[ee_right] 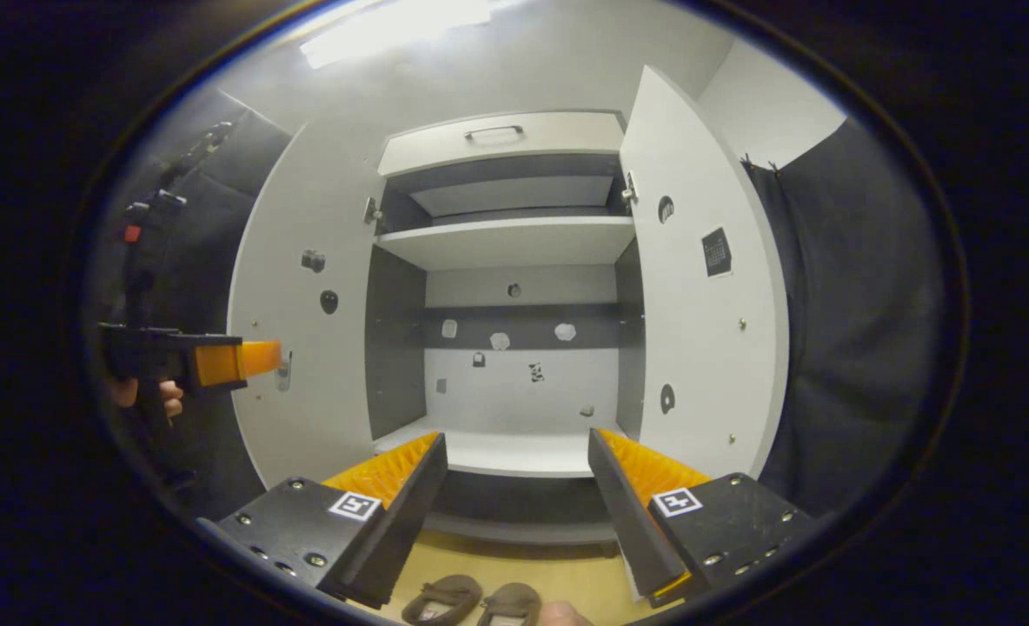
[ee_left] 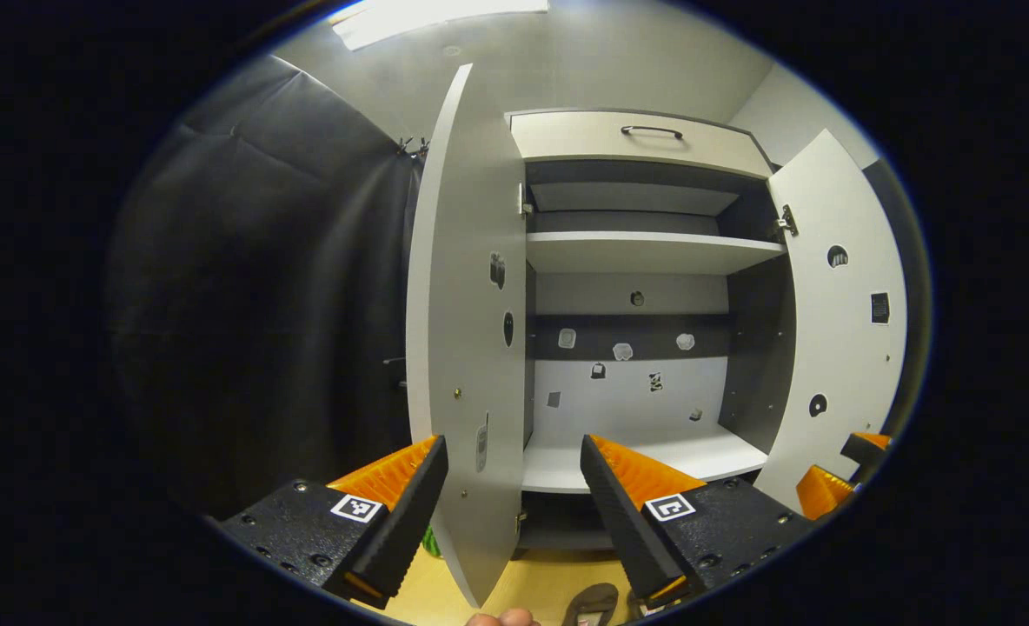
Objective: Grab one shoe with the right hand and put it into the shoe cabinet, grab the other shoe with the left hand and put it into the shoe cabinet; then close the right door with the right hand and the left door with the left hand.
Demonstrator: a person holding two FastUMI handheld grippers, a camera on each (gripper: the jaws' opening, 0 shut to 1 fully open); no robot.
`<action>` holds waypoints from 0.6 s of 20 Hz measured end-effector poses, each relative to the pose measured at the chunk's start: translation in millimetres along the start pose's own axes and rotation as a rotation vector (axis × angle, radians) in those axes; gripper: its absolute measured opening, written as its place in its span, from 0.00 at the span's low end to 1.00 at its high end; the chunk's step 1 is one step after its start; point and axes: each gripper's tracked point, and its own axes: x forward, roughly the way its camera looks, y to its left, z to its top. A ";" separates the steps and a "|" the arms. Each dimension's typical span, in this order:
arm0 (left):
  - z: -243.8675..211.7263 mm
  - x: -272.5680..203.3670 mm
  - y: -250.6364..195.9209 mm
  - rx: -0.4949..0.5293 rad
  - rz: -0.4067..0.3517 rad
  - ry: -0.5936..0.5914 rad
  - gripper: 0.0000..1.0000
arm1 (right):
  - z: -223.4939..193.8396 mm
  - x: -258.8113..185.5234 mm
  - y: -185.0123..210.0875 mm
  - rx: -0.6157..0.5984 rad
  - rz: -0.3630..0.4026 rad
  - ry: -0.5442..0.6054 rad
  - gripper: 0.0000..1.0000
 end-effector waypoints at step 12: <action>-2.8 -0.7 -0.4 0.011 -0.023 0.020 0.94 | -265.0 -39.7 35.2 -0.031 0.124 0.582 0.96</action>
